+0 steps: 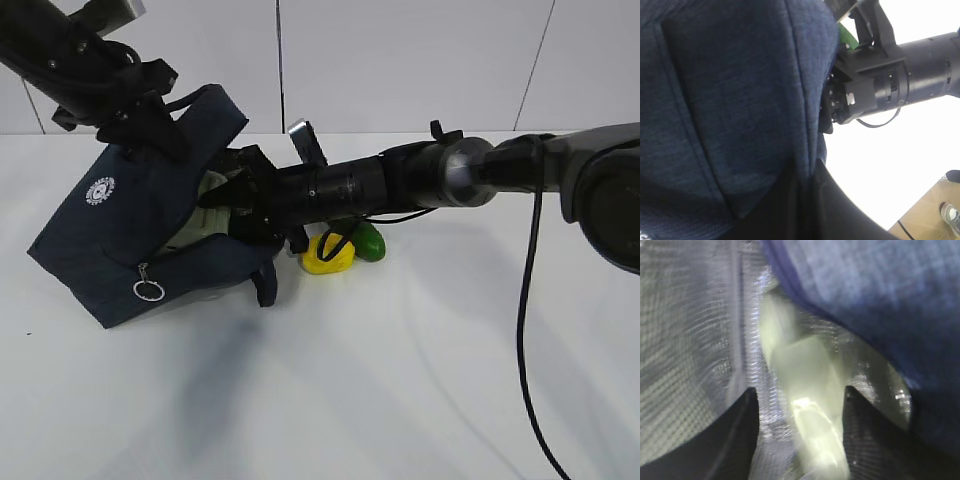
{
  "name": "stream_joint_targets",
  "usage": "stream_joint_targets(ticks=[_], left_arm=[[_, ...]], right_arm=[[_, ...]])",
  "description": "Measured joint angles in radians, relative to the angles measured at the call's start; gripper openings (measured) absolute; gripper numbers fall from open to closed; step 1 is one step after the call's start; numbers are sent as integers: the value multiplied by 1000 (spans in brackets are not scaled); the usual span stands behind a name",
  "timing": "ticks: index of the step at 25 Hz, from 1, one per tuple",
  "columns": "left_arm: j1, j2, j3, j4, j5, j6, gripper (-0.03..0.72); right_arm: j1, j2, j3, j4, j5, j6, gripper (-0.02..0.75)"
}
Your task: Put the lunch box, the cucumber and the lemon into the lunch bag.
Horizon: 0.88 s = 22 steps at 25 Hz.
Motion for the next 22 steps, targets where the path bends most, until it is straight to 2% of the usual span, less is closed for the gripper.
stream_joint_targets(ticks=[15,22], left_arm=[[0,4,0,2,0,0,5],[8,4,0,-7,12,-6,5]], right_arm=[[0,0,-5,28,102,8,404],[-40,-6,-5,-5,162,11,404]])
